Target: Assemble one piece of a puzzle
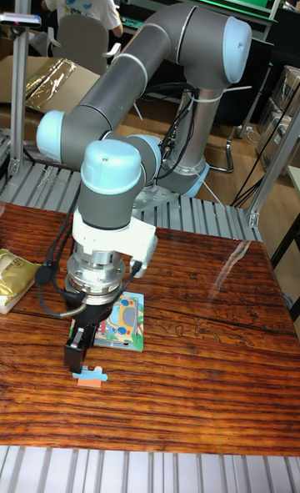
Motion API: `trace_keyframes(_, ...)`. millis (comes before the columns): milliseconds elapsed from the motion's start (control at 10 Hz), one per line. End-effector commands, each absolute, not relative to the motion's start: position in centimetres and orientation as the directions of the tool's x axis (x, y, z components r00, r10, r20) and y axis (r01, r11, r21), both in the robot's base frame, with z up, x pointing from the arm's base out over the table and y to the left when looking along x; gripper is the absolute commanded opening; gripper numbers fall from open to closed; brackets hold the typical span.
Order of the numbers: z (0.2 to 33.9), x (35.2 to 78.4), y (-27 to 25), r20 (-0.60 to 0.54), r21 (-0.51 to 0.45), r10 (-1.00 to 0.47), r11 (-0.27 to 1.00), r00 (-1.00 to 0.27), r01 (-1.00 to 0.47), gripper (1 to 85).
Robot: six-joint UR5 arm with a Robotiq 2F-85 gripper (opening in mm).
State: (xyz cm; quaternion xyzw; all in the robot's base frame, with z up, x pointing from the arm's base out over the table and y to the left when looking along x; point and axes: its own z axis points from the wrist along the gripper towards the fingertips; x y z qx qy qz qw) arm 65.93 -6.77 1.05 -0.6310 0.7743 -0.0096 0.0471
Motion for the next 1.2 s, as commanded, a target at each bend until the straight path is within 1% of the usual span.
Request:
trace_keyframes(0,1.1,65.6,-6.5,-0.053,-0.055,-0.996,0.069,-0.067,-0.996,58.0)
trace_keyframes(300,0.6,65.4,-5.8,-0.072,-0.031,-0.997,0.003,-0.001,-1.0,58.3)
trace_keyframes(500,0.5,65.6,-5.8,-0.069,-0.031,-0.997,-0.023,0.025,-0.999,58.3)
trace_keyframes(1100,0.5,66.7,-6.2,-0.043,-0.059,-0.998,-0.032,0.034,-0.998,59.3)
